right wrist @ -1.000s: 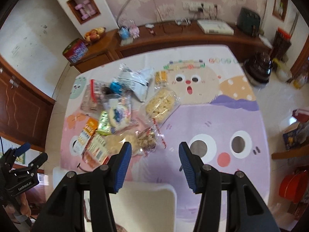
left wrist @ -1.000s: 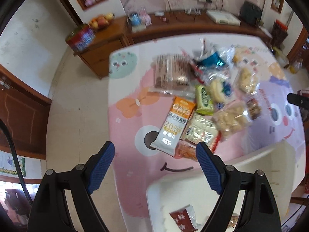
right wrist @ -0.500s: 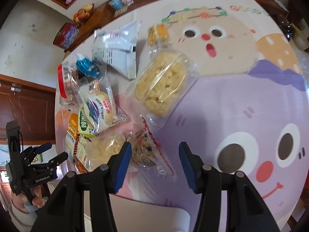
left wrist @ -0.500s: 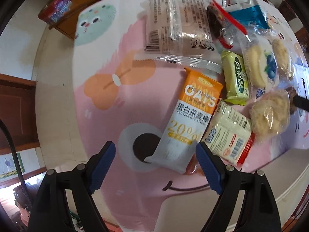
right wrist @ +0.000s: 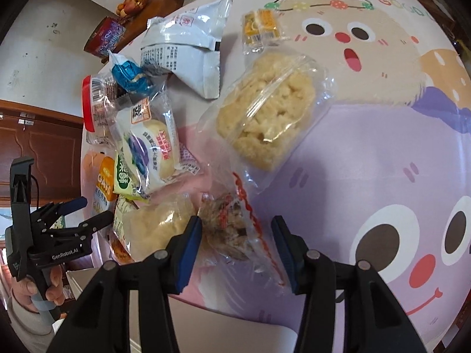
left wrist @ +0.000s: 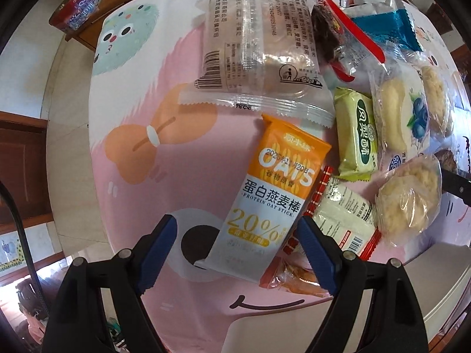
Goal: Organize snacks
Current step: 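Grasp the orange OATS bar with the left tool while the right grasps a clear snack bag, then carry the OATS bar with the left tool while the right carries the clear bag over the tray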
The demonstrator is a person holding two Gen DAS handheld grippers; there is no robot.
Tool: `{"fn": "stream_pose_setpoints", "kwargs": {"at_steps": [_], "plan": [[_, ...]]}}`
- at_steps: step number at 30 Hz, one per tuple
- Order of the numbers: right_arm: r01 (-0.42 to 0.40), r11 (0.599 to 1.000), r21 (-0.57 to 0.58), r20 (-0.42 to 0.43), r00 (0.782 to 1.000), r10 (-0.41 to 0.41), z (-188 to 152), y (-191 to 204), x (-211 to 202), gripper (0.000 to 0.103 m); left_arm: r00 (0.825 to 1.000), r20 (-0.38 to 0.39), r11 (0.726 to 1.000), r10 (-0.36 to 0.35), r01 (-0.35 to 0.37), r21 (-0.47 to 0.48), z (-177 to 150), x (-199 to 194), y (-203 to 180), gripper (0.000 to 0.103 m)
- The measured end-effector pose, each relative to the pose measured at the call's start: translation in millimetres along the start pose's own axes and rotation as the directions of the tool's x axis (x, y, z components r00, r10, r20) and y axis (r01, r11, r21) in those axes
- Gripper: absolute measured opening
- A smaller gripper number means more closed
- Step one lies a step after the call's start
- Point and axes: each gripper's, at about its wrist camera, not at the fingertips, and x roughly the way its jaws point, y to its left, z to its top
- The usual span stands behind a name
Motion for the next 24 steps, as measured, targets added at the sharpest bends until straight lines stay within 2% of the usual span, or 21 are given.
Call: {"fn": "stream_pose_setpoints", "kwargs": {"at_steps": [1,3,5,6,10,14,18,24], "plan": [[-0.011,1.0,0.001,-0.004,1.0,0.011,0.0,-1.0,0.2,0.042,1.0,0.001,1.0,-0.013,0.013,-0.004,0.8,0.6,0.6,0.072],[-0.038,0.999,0.015,-0.01,0.999,0.038,0.2,-2.2,1.3,0.039,0.999,-0.021,0.999,-0.031,0.03,-0.013,4.0,9.1,7.0,0.053],[-0.028,1.0,0.003,-0.005,1.0,0.028,0.4,-0.6,0.1,0.037,0.997,-0.013,0.996,-0.079,0.078,-0.038,5.8,10.4,9.8,0.043],[-0.025,1.0,-0.003,-0.002,1.0,0.025,-0.5,0.5,-0.7,0.037,0.997,-0.005,0.996,-0.074,0.074,-0.041,5.8,9.8,10.3,0.04],[0.012,0.999,-0.031,0.021,1.0,-0.011,-5.2,7.8,-6.3,0.035,0.998,0.016,0.997,-0.057,0.058,-0.051,2.6,8.9,12.3,0.038],[0.019,0.999,-0.027,0.075,0.997,-0.017,-10.0,13.8,-25.0,0.035,0.997,0.071,0.996,-0.036,0.042,-0.075,-8.3,-6.6,15.1,0.038],[0.056,0.998,-0.039,0.149,0.988,-0.049,-19.3,23.2,-54.2,0.035,0.989,0.144,0.995,-0.031,0.045,-0.095,-25.9,-41.9,16.9,0.038],[0.079,0.995,-0.067,0.256,0.965,-0.059,-50.4,43.5,-106.1,0.035,0.965,0.26,0.994,-0.043,0.068,-0.09,-71.9,-103.1,9.2,0.038]]}}
